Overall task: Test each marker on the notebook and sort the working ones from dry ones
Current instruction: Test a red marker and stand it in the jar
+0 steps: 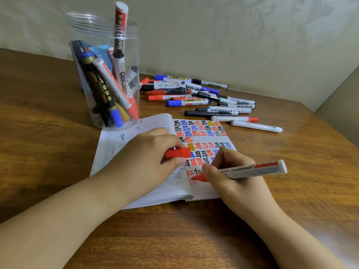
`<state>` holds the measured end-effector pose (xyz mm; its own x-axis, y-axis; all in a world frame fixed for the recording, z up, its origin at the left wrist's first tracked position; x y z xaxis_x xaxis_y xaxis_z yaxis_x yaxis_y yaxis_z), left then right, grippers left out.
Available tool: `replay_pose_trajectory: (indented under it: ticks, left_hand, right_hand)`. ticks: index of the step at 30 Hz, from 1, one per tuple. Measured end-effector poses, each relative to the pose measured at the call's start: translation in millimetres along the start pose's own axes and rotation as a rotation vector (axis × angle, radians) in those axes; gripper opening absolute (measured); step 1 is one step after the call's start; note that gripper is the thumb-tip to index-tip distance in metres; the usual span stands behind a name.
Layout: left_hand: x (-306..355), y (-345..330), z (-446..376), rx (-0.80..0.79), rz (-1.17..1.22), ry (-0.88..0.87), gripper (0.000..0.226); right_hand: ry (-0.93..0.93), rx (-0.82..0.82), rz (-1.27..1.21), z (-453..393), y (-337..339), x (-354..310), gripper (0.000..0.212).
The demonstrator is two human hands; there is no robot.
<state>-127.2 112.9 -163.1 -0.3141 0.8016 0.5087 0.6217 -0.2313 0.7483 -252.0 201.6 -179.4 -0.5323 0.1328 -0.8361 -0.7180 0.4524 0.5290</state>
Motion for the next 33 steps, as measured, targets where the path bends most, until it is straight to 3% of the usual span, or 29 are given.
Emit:
replay_pose_trajectory:
  ticks: [23, 29, 33]
  left_hand:
    - [-4, -1, 0, -0.02, 0.01, 0.013, 0.025]
    - [-3, 1, -1, -0.013, 0.025, -0.008, 0.024]
    - [0, 4, -2, -0.003, 0.083, -0.028, 0.024]
  right_hand:
    - [-0.007, -0.108, -0.038, 2, -7, -1, 0.032]
    - [0.009, 0.072, -0.078, 1, 8, -2, 0.036]
    - [0.001, 0.115, -0.274, -2, 19, 0, 0.027]
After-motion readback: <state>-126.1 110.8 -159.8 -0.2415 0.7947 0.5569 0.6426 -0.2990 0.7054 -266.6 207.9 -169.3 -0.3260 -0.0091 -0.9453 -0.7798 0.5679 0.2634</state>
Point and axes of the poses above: each hand's wrist, its own z-axis away from the middle knuckle, its own y-axis out of the back of the hand, x = y × z, the point moved 8 cm from there along -z, towards the middle knuckle, and after that the axes turned 6 degrees about -y, right-handed, at the moved point
